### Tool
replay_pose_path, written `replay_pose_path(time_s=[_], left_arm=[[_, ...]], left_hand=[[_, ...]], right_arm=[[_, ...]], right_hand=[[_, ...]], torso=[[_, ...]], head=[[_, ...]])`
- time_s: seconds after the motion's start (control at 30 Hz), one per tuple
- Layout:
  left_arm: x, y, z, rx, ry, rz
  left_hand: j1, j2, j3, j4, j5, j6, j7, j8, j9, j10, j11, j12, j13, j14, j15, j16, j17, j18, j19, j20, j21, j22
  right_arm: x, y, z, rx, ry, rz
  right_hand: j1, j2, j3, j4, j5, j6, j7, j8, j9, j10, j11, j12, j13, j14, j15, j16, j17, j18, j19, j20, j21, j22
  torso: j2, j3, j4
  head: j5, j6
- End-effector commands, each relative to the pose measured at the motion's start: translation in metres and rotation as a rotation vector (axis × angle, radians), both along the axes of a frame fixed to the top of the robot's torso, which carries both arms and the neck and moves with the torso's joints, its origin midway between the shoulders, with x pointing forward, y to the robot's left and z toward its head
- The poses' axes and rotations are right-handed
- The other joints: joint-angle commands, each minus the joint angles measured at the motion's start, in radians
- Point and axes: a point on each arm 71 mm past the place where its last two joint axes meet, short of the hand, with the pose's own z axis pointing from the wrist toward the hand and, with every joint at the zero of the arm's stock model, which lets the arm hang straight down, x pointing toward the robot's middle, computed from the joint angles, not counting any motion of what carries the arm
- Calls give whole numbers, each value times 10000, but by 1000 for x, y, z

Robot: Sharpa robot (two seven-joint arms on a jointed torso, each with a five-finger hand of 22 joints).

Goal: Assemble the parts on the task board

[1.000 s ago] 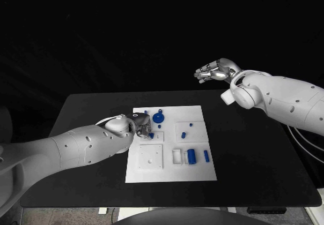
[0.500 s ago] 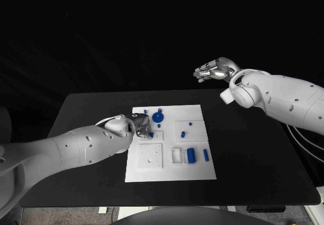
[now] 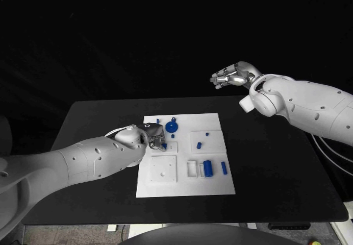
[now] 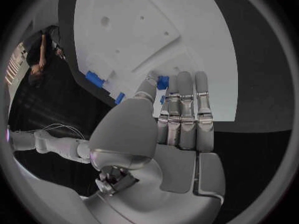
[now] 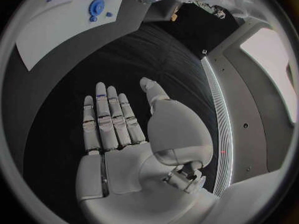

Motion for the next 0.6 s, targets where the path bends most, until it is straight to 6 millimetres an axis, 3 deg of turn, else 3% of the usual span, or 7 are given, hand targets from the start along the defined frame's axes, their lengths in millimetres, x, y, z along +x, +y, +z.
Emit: replay_pose_path(time_s=[0.03, 0.3, 0.6], left_arm=[[-2, -5, -1, -109, -110, -165], [-3, -7, -2, -180, -178, -261], [-3, -8, -4, -207, -198, -293]], left_hand=[[10, -139, 104, 23, -68, -41, -22, -37, -2, 52, 19, -29, -14, -4, -35, 30, -18, -110, 70, 27, 5, -23], [271, 136, 291, -134, 104, 247, -79, -40, -4, 69, -32, -70, -47, 4, -81, 65, 1, -119, 76, -16, 30, 31], [441, 664, 439, -390, 282, 527, -145, -37, -3, 90, -73, -119, -77, 16, -123, 127, 59, -115, 33, -66, 77, 387]], right_arm=[[-1, 2, 0, -43, 25, 202], [-1, 2, 0, -45, 29, 209], [-1, 3, 0, -47, 37, 228]], right_hand=[[-14, 20, -16, 0, 32, 74, 20, 2, 15, -40, -20, -44, -14, 26, -23, -57, -4, 88, 92, 0, -46, -6], [-14, 20, -16, 0, 32, 74, 20, 2, 15, -40, -20, -44, -14, 26, -23, -57, -4, 88, 92, 0, -46, -6], [-14, 20, -16, 0, 32, 74, 20, 2, 15, -40, -20, -44, -14, 26, -23, -57, -4, 88, 92, 0, -46, -6]], torso=[[-9, -3, 3], [-6, -4, 5], [-6, -9, -4]], head=[[-17, -15], [-18, -8], [-18, -6]])
